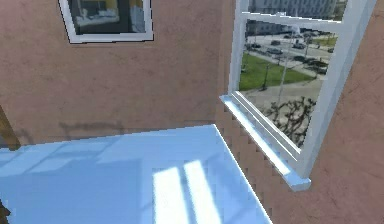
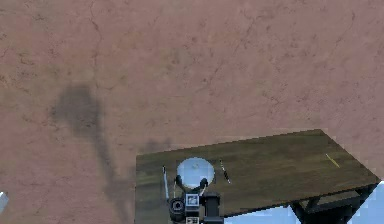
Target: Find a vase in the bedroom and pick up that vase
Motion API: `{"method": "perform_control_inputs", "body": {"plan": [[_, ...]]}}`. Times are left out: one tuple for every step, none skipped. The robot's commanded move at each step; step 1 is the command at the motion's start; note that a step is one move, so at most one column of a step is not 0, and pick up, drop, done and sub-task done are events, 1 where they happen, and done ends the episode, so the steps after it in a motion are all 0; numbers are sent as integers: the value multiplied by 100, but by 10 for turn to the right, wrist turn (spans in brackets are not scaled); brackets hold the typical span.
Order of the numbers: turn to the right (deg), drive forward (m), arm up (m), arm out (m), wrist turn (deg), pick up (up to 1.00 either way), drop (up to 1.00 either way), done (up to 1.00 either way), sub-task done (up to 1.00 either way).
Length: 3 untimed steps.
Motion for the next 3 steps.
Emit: {"method": "perform_control_inputs", "body": {"plan": [[0, 0, 0, 0, 0, 100, 0, 0, 0], [0, 0, 10, 0, 0, 0, 0, 0, 0], [0, 0, 0, 0, 0, 0, 0, 100, 0]]}}
